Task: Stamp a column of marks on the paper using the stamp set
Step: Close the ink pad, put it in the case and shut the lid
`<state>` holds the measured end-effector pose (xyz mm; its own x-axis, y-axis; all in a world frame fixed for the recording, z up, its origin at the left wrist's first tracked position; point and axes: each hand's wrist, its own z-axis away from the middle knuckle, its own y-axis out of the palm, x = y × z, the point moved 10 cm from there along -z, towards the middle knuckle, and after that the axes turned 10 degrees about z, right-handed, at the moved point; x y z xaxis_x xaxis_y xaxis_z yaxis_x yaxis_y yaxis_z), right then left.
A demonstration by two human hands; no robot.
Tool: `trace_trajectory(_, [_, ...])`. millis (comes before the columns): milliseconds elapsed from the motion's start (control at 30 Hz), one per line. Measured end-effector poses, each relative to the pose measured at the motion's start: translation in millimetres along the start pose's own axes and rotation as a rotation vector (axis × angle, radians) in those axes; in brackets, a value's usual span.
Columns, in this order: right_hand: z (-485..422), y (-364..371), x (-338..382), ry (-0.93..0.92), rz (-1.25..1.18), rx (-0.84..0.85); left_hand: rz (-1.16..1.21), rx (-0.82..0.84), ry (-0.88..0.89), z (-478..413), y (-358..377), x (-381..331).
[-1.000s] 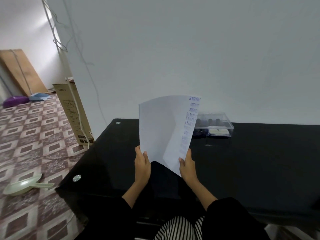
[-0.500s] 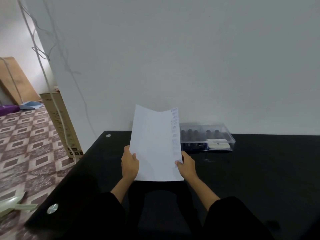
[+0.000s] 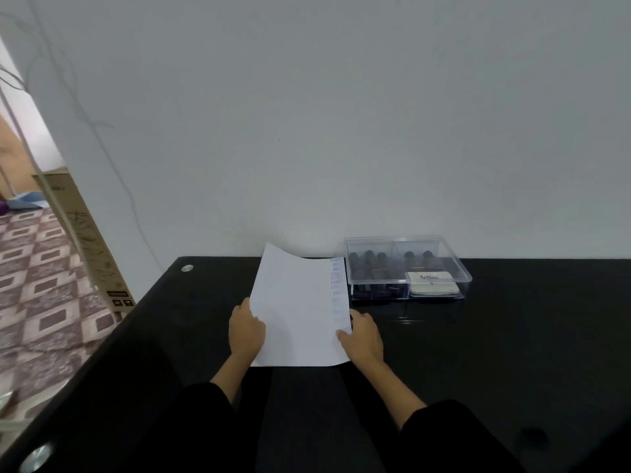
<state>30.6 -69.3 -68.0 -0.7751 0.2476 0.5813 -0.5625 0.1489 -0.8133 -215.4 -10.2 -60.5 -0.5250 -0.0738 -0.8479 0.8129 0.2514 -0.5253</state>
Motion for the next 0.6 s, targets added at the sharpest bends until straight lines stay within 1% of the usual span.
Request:
trace_trajectory(67, [-0.4, 0.7, 1.7, -0.002, 0.096, -0.01, -0.033, 0.013, 0.001, -8.0, 3.6, 1.3])
trace_trajectory(167, [-2.8, 0.1, 3.7, -0.017, 0.162, -0.006, -0.046, 0.033, -0.008, -15.4, 8.0, 6.3])
trace_trajectory(367, [-11.3, -1.5, 1.7, -0.005, 0.215, 0.028, -0.085, 0.047, 0.048, -20.1, 16.3, 3.8])
trace_trajectory(533, [-12.4, -3.9, 6.5, 0.003, 0.287, -0.004, -0.084, 0.046, 0.103, -25.0, 17.0, 0.3])
trace_trajectory(600, [-11.7, -3.9, 7.5, -0.001, 0.295, -0.013, -0.13, 0.061, 0.12, -23.4, 18.6, -2.2])
